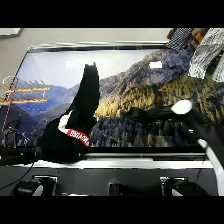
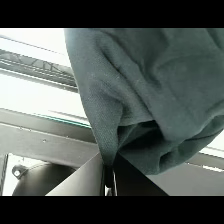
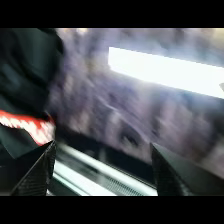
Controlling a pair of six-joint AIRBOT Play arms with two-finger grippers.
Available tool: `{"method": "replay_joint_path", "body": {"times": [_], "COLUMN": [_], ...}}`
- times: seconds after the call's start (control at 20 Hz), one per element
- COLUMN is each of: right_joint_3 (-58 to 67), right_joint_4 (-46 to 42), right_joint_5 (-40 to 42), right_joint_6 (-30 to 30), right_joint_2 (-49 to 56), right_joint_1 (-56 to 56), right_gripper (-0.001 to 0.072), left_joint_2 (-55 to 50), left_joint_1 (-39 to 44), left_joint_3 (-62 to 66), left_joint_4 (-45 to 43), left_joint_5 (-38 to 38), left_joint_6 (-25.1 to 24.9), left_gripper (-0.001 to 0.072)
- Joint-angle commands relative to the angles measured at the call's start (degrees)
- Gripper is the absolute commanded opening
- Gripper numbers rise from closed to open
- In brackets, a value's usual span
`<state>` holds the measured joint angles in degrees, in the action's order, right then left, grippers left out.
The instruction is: Fold the clothes and pants, and hang the long-sleeved shirts on hangers.
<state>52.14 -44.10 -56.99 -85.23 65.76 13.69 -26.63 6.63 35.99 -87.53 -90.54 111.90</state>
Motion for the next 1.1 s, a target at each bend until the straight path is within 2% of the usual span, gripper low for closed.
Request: {"method": "replay_joint_path", "body": {"times": [0.0,0.15,0.4,0.55,0.8,0.9,1.0,1.05], "right_joint_3": [0.48,6.43,18.51,22.47,26.27,26.47,26.47,26.47], "right_joint_4": [8.94,14.99,18.10,18.60,21.22,21.31,21.35,21.35], "right_joint_5": [19.82,27.54,27.69,29.68,30.40,30.93,31.93,32.92], "right_joint_6": [-0.28,-0.28,-0.50,-4.48,-5.68,-6.43,-8.00,-8.28], "right_joint_2": [8.59,18.14,31.65,35.80,40.94,42.01,42.51,42.58], "right_joint_1": [10.25,15.28,19.69,20.87,22.62,23.32,23.74,23.98], "right_gripper": [0.0688,0.0676,0.0675,0.0660,0.0652,0.0535,0.0521,0.0435], "left_joint_2": [-1.66,-3.52,-3.91,-3.91,-3.91,-3.91,-3.91,-3.91], "left_joint_1": [-0.04,-0.04,-0.04,-0.04,-0.04,-0.04,-0.04,-0.04], "left_joint_3": [-0.11,-0.11,-0.11,-0.11,-0.11,-0.11,-0.11,-0.11], "left_joint_4": [-0.57,-0.55,-0.55,-0.55,-0.55,-0.55,-0.55,-0.55], "left_joint_5": [1.29,1.64,1.64,1.66,1.66,1.66,1.66,1.66], "left_joint_6": [0.66,0.66,0.66,0.66,0.63,0.63,0.63,0.63], "left_gripper": [0.0029,0.0030,0.0030,0.0030,0.0031,0.0031,0.0031,0.0031]}}
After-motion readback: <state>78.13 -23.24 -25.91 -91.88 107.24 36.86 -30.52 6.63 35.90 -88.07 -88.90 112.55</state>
